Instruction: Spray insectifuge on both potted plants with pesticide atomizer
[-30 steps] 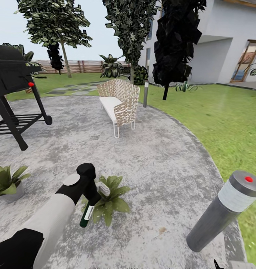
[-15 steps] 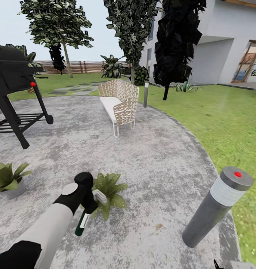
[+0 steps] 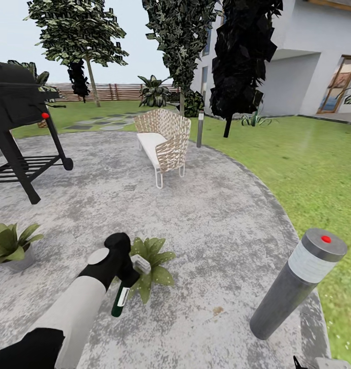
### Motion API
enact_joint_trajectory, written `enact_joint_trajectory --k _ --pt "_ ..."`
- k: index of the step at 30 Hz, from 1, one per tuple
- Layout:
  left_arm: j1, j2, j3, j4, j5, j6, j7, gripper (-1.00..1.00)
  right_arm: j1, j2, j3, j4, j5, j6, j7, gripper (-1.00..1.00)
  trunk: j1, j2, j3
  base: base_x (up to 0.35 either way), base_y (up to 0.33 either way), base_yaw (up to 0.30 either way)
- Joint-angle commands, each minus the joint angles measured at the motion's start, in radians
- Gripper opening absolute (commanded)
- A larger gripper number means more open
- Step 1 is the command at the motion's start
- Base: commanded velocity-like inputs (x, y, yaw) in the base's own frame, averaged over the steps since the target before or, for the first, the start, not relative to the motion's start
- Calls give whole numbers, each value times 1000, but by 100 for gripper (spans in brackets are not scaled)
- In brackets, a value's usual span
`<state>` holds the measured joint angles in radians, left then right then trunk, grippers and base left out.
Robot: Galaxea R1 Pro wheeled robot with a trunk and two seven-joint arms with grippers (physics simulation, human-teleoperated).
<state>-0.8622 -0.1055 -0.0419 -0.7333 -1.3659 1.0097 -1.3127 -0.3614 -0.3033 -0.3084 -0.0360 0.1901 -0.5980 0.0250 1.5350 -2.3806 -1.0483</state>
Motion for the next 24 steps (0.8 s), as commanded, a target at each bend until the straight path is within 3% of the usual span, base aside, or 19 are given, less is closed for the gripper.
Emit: enact_joint_trajectory --k 1,6,8,11,14,21,24 --pt "-1 5 0 -1 -10 9 -10 -100 -1 -1 -9 1 8 -3 3 100 0 0 -1 0 0 0" --pt "2 24 -2 0 -11 10 -11 -100 -1 -2 -9 1 8 -3 3 100 0 0 -1 0 0 0" --pt "0 18 -4 0 -11 10 -11 -100 -1 -2 -9 1 8 -3 3 100 0 0 -1 0 0 0" --pt "-14 -12 -6 0 -18 10 -12 -100 -1 -2 -9 1 8 -3 2 100 0 0 -1 0 0 0" --pt "-33 -20 -4 1 -36 11 -16 -100 -1 -2 -9 1 8 -3 2 100 0 0 -1 0 0 0" --pt "-37 37 1 0 -42 10 -20 -100 -1 -2 -9 -1 8 0 3 100 0 0 -1 0 0 0" --pt "-37 30 1 0 -42 10 -20 -100 -1 -2 -8 -1 8 0 3 100 0 0 -1 0 0 0"
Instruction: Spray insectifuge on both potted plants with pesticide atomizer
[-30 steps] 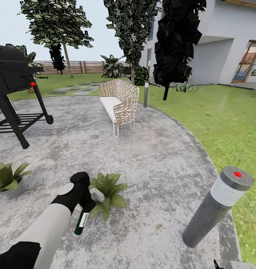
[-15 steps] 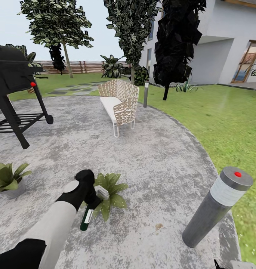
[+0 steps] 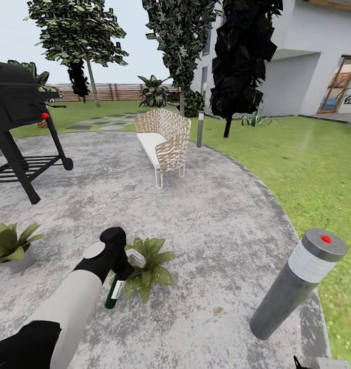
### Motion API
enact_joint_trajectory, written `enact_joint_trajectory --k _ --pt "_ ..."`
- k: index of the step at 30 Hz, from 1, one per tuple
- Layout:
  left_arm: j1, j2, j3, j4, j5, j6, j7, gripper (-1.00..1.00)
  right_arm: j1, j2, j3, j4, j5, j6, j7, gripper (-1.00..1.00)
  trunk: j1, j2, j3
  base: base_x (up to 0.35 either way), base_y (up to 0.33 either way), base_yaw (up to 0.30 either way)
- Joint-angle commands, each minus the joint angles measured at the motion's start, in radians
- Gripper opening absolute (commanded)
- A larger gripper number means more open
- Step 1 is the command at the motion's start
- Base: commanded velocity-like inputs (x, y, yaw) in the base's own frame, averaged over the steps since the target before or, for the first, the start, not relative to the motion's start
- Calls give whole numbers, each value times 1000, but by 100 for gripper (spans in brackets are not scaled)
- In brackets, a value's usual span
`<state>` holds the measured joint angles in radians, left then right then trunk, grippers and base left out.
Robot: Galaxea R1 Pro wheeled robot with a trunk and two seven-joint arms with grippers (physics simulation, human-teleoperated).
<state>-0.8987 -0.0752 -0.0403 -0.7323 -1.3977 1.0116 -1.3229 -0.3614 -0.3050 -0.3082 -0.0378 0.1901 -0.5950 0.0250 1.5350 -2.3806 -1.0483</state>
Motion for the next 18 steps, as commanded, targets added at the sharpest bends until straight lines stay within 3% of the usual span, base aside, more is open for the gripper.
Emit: enact_joint_trajectory --k 1,8,12,18 --pt "-1 -5 -1 -1 -10 9 -10 -100 -1 0 -9 1 8 -3 3 100 0 0 -1 0 0 0" --pt "-5 -2 -2 -1 -11 9 -10 -100 -1 0 -8 1 9 -5 3 100 0 0 -1 -28 54 0" --pt "-24 -3 -1 -1 -11 10 -10 -100 -1 0 -8 1 9 -5 3 100 0 0 -1 -60 274 30" --pt "-30 -6 -1 -1 -9 10 -12 -100 -1 0 -8 1 9 -5 3 100 0 0 -1 76 329 245"
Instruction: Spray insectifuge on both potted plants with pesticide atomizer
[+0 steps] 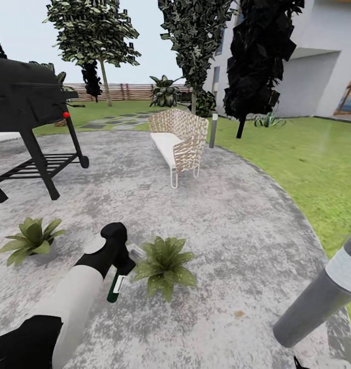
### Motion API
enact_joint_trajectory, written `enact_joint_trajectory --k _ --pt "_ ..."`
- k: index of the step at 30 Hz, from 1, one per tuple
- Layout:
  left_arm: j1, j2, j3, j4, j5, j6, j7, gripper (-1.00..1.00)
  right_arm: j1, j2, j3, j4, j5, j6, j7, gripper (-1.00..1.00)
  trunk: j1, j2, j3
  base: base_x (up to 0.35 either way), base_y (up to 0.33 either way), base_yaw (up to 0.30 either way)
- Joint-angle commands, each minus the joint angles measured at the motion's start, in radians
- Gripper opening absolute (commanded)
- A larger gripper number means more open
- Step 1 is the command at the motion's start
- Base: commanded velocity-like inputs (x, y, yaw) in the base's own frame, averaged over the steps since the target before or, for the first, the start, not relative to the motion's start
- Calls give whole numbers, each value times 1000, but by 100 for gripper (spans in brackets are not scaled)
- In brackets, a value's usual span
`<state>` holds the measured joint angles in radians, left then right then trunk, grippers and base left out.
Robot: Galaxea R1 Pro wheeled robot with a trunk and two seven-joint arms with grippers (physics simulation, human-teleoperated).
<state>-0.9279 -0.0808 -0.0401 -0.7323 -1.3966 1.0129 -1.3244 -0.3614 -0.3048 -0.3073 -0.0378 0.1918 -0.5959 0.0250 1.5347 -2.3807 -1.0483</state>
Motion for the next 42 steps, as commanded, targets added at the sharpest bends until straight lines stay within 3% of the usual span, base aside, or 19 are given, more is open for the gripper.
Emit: enact_joint_trajectory --k 1,7,12,24,42 --pt "-1 -1 -1 -1 -10 8 -10 -100 -1 0 -9 1 8 -4 3 100 0 0 -1 192 295 275" --pt "-2 -8 -3 -1 -12 7 -10 -100 -1 0 -9 1 8 -4 3 100 0 0 -1 168 150 116" --pt "-9 -34 -7 -1 -12 7 -10 -100 -1 0 -9 1 8 -4 3 100 0 0 -1 14 9 6" --pt "-16 -35 -6 -1 -12 7 -10 -100 -1 0 -8 1 8 -2 3 100 0 0 -1 158 0 0" --pt "-14 -27 -3 -2 -12 7 -10 -100 -1 0 -7 1 8 -2 3 100 0 0 11 -301 76 -132"
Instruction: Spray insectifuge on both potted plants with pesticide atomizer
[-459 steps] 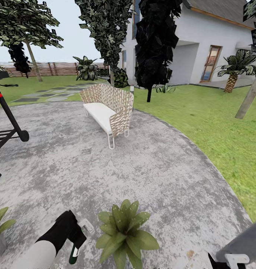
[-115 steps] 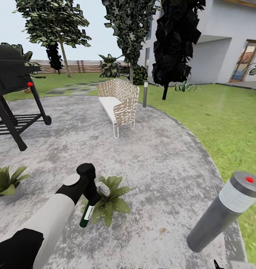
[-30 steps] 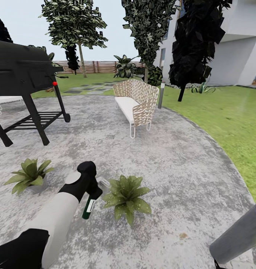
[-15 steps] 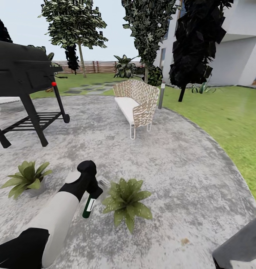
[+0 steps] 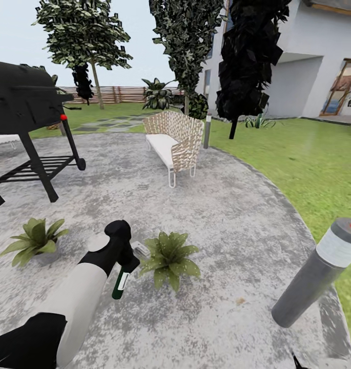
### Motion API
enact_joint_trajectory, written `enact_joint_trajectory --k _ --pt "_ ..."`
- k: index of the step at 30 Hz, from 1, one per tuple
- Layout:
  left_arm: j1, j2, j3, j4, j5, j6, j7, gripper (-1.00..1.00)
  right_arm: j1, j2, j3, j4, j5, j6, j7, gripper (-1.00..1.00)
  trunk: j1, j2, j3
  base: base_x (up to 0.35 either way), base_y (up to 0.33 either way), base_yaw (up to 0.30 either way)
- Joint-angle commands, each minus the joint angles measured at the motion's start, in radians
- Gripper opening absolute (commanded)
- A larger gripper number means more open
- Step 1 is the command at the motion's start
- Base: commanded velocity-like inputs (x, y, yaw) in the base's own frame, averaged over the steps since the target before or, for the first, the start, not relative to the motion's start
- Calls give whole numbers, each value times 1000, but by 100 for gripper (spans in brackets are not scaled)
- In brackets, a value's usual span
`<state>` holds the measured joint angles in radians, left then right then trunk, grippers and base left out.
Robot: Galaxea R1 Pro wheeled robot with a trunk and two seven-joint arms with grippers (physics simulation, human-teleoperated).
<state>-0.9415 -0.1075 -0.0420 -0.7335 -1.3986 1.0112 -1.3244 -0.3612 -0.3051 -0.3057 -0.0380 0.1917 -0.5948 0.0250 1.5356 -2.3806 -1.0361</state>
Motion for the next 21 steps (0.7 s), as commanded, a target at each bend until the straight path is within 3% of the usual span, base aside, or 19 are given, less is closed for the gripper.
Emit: enact_joint_trajectory --k 1,9,16,18,21 --pt "0 0 -1 -1 -10 9 -10 -100 -1 0 -9 1 8 -3 3 100 -1 0 0 -336 114 -197" --pt "15 5 1 -1 -8 4 -10 -100 -1 0 -8 2 9 -5 3 100 -1 0 4 -336 125 -86" --pt "21 61 4 0 8 -10 -9 -100 -1 8 -2 1 12 -5 6 100 -1 0 4 -291 108 -2" --pt "45 70 5 0 24 -21 -5 -100 -1 12 10 -4 12 -5 8 100 -1 0 4 -60 21 0" --pt "92 85 7 0 81 -77 0 -100 -1 15 66 -90 11 -3 19 100 -1 0 4 -16 5 0"
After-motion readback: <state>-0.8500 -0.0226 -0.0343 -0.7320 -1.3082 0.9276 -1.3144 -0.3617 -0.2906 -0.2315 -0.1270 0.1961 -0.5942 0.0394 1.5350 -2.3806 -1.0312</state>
